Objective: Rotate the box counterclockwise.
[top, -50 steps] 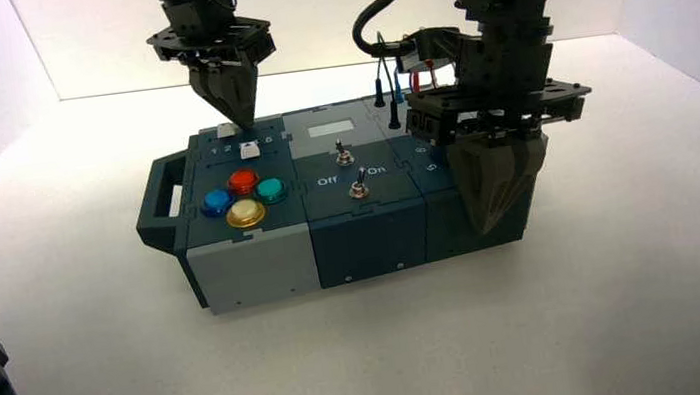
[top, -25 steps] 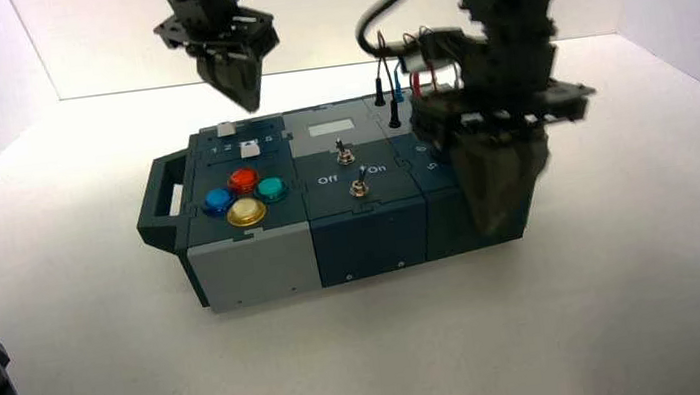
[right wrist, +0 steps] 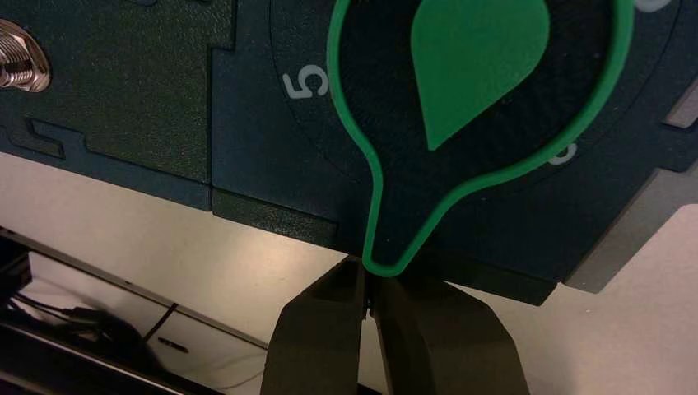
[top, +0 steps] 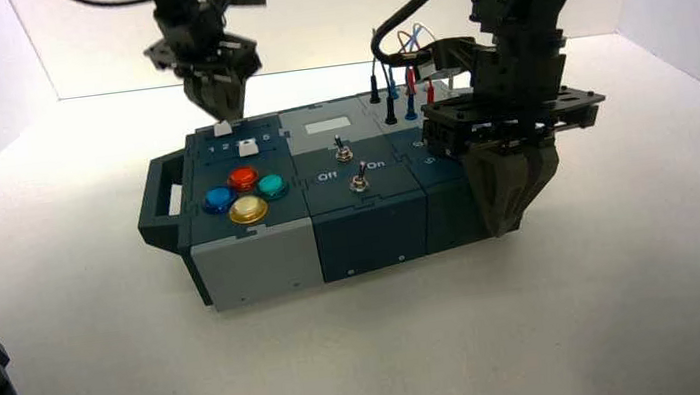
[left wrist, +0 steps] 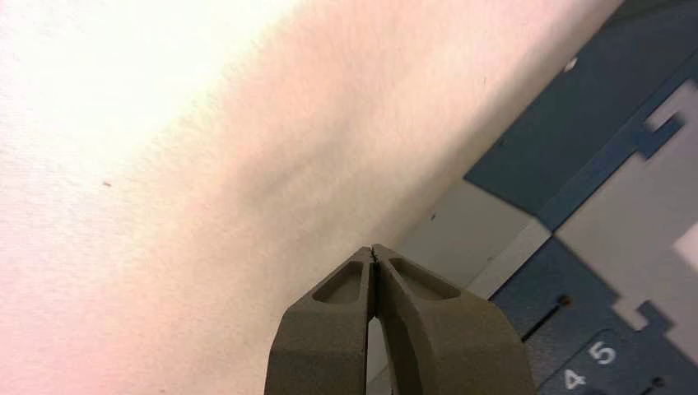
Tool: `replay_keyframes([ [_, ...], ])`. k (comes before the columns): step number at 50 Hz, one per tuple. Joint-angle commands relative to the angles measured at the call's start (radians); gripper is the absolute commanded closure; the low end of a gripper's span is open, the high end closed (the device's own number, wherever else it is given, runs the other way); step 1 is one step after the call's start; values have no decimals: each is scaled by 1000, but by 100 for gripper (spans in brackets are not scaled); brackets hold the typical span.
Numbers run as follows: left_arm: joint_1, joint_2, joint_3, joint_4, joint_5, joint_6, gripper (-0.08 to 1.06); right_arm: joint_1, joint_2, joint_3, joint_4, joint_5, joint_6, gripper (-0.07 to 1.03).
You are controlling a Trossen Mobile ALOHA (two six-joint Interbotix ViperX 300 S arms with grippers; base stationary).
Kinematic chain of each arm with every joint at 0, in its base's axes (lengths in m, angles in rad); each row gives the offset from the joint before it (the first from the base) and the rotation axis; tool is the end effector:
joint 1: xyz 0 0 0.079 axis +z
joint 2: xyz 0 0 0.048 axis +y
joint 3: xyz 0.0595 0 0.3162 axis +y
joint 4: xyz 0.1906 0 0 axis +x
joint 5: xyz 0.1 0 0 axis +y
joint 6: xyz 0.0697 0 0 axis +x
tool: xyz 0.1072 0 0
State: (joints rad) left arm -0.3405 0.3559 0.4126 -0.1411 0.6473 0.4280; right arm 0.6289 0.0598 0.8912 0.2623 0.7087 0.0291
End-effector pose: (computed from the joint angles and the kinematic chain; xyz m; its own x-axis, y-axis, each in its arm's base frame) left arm 0.3748 -0.1487 0.0267 0.1211 -0.1329 -0.9837 0.6169 0.7864 -0.0303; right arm 0.1721 0.1621 0.0286 -0.1564 0.0949 -0.9831 -0.3710 0.9169 0.1475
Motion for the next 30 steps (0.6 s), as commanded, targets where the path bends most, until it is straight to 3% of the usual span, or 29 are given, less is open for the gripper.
replay_keyframes([
  [1, -5, 14, -3, -8, 23, 14, 101, -15, -21, -46, -6, -25, 3, 98],
  [18, -44, 8, 9, -17, 71, 26, 101, -15, 5, -98, -15, -44, 3, 98],
  [30, -78, -9, 44, -26, 91, 26, 101, -18, 55, -121, -52, -52, 3, 98],
])
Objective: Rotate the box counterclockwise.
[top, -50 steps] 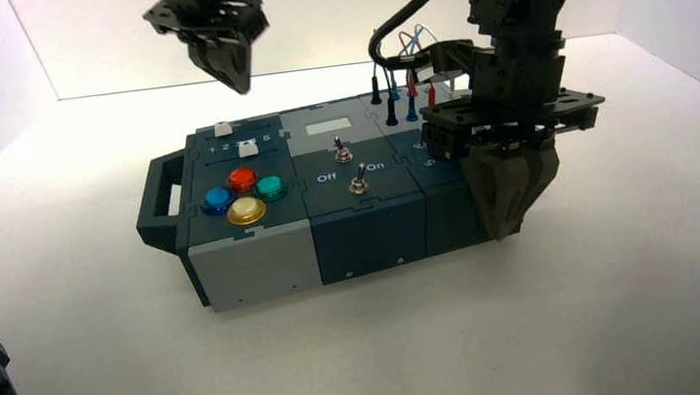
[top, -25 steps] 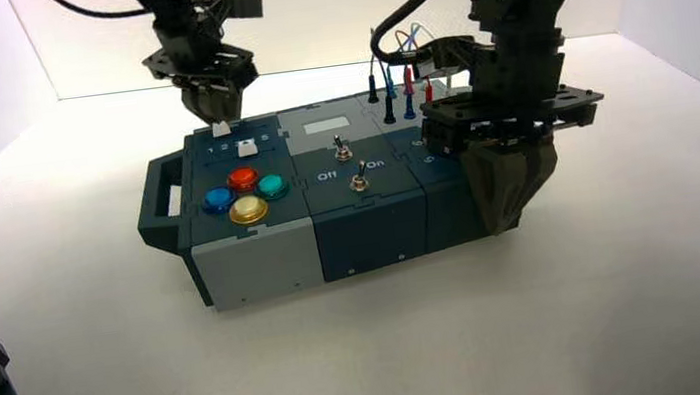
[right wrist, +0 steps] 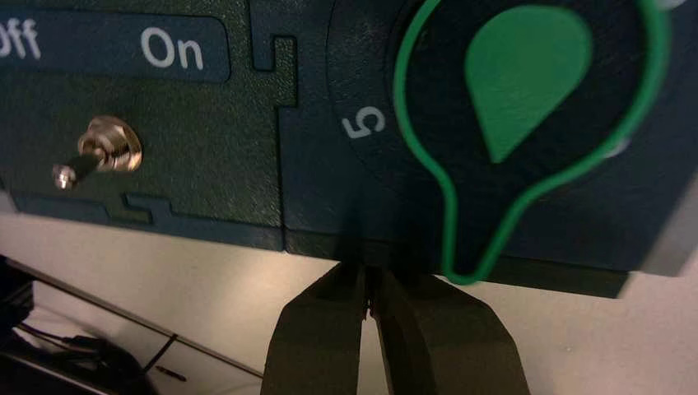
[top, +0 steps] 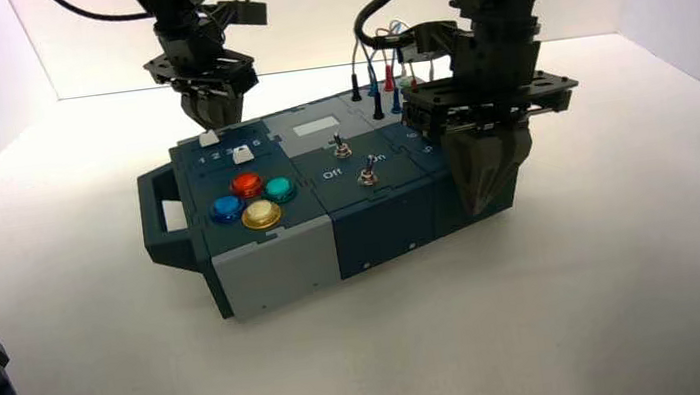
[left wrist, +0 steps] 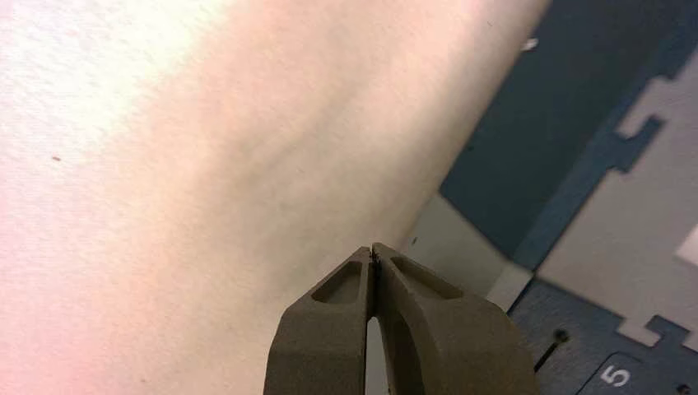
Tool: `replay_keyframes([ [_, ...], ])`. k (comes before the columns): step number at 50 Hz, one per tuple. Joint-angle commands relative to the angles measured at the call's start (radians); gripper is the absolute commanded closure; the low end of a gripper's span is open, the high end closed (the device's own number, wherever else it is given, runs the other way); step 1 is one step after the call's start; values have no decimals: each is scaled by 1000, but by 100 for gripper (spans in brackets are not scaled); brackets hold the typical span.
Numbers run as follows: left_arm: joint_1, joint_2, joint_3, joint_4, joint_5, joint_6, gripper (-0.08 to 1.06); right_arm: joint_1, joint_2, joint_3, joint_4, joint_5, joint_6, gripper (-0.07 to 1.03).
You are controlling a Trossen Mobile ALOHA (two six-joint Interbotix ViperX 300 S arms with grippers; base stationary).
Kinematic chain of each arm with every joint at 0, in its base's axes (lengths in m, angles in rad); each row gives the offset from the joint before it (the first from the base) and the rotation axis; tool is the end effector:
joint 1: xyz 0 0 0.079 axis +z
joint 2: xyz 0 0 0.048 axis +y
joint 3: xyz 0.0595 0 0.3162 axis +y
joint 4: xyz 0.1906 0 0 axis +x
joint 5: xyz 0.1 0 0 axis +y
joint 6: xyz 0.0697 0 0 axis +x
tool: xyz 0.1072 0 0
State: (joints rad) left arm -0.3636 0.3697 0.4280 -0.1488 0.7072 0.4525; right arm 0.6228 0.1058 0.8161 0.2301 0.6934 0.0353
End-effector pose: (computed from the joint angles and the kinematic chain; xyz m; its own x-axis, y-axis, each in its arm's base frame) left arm 0.3540 -0.1529 0.0167 0.0321 -0.1153 -0.9928 0.6499 0.7570 -0.0669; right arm 0.1983 0.1742 0.0287 -0.1103 0.1003 -0.9888 -0.3883 0.9115 0.1357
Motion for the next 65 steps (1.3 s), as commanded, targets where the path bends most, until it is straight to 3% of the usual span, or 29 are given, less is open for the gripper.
replay_keyframes([
  [1, -57, -23, 32, -18, 32, 2, 101, -14, 11, -46, -20, -37, -3, 98],
  [30, -100, -107, 121, -43, 72, 2, 101, -104, 55, -92, -101, -57, -5, 98],
  [65, -218, -161, 146, -123, 103, -14, 101, -106, 133, -249, -149, 0, -21, 98],
])
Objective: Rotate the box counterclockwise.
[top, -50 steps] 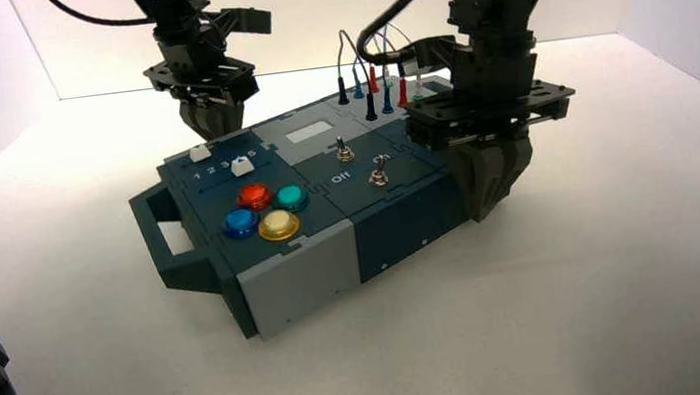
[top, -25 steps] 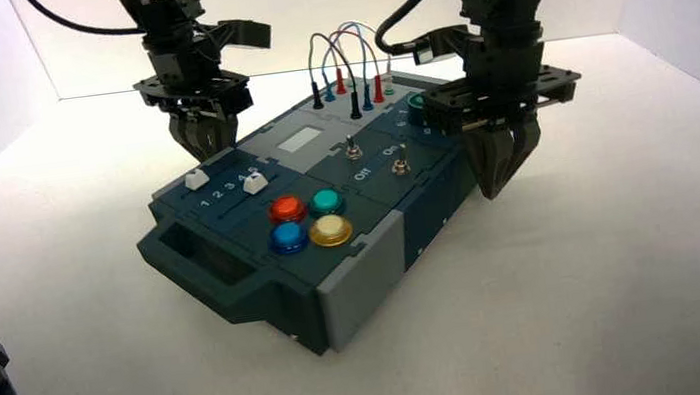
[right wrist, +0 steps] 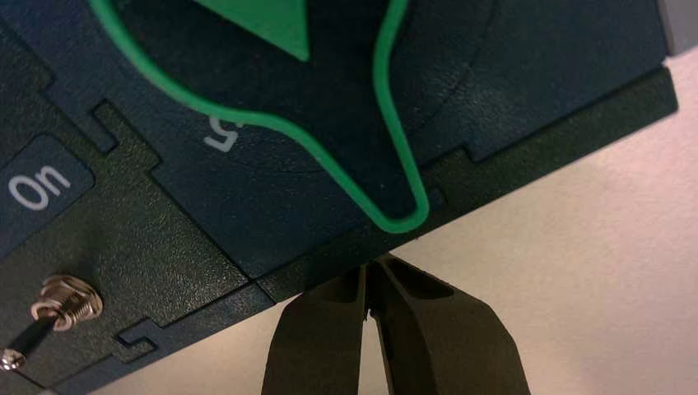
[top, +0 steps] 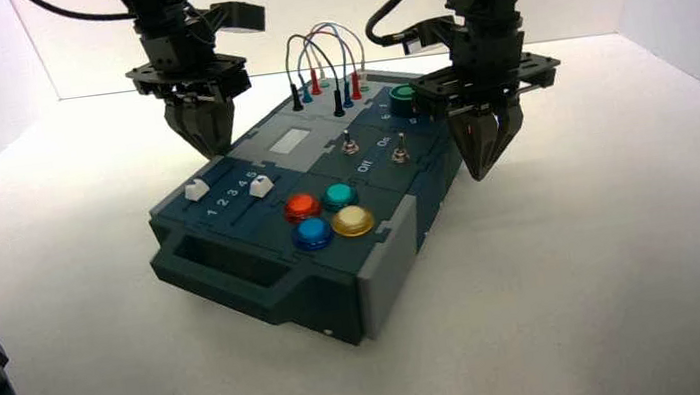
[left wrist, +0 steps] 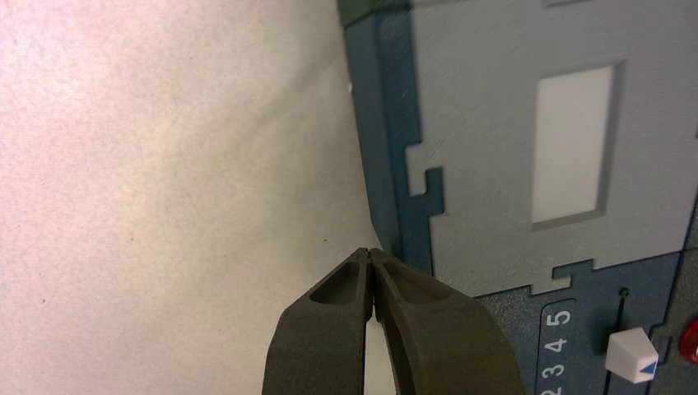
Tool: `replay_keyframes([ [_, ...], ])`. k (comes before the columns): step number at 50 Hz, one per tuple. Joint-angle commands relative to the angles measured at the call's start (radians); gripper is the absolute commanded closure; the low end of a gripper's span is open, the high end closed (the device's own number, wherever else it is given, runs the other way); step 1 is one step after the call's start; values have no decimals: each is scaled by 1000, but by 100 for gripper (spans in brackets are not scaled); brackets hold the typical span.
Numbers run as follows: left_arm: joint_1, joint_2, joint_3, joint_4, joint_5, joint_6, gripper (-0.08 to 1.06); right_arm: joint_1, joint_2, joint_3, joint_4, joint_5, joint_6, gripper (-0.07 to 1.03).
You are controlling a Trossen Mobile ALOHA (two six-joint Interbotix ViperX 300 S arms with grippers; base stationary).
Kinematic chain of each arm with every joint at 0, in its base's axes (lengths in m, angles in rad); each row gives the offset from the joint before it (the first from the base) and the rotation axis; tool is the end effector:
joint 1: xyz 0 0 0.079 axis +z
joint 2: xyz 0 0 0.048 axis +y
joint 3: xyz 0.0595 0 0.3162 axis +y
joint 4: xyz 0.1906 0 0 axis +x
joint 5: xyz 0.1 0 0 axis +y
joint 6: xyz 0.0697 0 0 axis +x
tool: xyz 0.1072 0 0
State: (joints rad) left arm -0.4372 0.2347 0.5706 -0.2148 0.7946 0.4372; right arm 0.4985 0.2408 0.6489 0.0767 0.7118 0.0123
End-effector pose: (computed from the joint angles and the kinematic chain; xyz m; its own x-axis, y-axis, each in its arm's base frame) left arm 0.2873 -0.1640 0.0363 -0.0801 -0.1305 -0.9882 0.6544 0.7410 -0.1508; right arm 0.2689 0.1565 0.0175 -0.0496 0.0300 -0.9983 -0.4133 0.9094 0.0478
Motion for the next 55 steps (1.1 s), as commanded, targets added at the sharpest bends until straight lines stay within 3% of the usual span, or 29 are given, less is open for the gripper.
replay_keyframes([
  [1, -147, -26, 6, -60, 15, 2, 101, 18, 0, -87, 5, -15, 2, 98],
  [30, -227, -12, 40, -127, 6, -2, 101, 26, 64, -189, -25, 40, -17, 98],
  [40, -204, -32, 46, -118, -25, -5, 101, 25, 23, -146, -28, 41, -12, 98],
  [41, -153, -77, 60, -117, -55, -9, 101, 25, -38, -118, -26, 43, -8, 98],
  [49, -41, -230, 115, -117, -98, -17, 101, 25, -209, -63, -20, 37, 8, 98],
  [50, 2, -318, 144, -117, -112, -32, 101, 25, -325, -32, -15, 31, 15, 98],
  [55, 35, -425, 192, -115, -150, -74, 101, 31, -479, 12, 3, 26, 12, 98],
])
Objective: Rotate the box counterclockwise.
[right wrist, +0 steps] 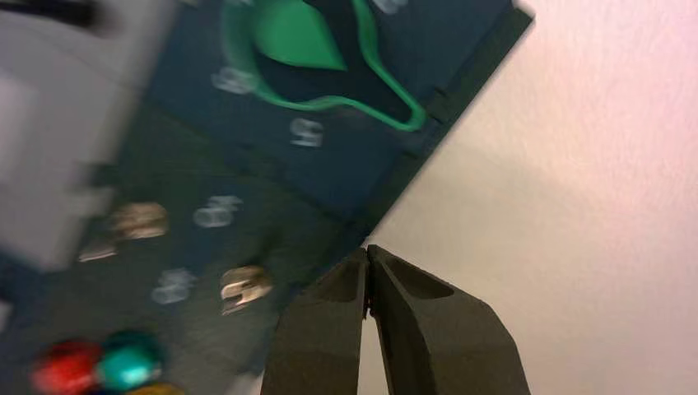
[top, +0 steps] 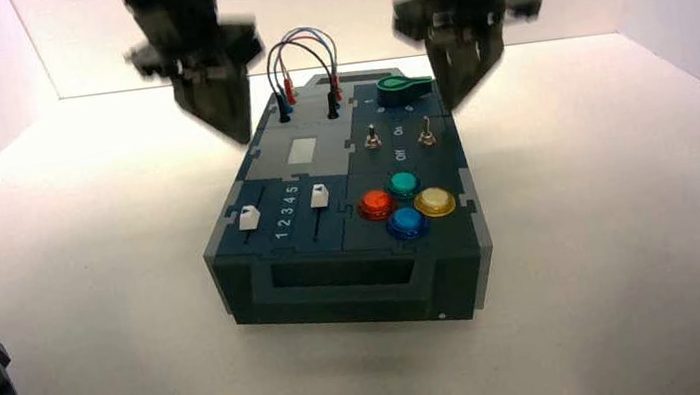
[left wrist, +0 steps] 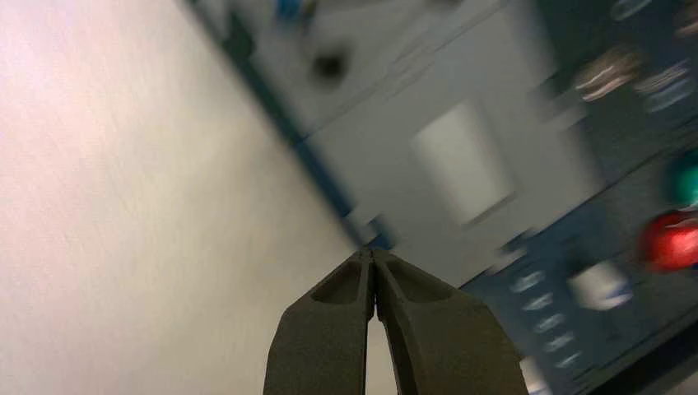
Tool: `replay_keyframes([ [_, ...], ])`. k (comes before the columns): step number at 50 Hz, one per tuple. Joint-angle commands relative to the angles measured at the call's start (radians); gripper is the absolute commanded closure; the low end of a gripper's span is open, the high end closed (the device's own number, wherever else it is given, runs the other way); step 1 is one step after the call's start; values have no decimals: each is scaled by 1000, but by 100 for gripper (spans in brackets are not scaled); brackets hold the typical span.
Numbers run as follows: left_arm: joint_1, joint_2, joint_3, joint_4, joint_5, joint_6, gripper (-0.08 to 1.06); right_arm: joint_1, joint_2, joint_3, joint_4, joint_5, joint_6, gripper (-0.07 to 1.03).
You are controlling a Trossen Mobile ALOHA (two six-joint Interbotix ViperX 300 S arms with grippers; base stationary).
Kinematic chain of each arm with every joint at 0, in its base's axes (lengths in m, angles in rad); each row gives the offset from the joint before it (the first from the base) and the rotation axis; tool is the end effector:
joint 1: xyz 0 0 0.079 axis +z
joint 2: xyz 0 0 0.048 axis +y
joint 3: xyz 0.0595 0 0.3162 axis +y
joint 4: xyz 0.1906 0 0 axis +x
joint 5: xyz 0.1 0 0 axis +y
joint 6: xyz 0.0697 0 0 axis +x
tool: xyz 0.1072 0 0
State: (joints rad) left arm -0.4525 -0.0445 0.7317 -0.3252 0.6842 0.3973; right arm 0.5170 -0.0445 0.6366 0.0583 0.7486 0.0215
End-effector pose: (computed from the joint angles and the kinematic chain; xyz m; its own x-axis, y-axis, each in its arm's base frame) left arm 0.2621 -0.1671 0.0923 0.1088 -0.2774 -0.9546 0.5880 0.7922 -0.1632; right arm 0.2808 0.1677 0.1113 0.1792 0.1475 -0.9727 -0.4464 0.8932 0.0532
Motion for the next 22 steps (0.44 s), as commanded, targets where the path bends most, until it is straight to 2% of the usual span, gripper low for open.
replay_keyframes([
  [1, 57, -167, 38, -5, -46, -43, 101, 14, -216, 31, 25, -8, 0, 98],
  [9, 83, -275, 100, 0, -89, -110, 101, 32, -318, 86, 40, 20, -12, 98],
  [15, 91, -331, 152, 5, -114, -132, 101, 58, -374, 143, 57, 29, -12, 98],
  [22, 95, -336, 161, 5, -129, -141, 101, 61, -399, 156, 57, 31, -14, 98],
])
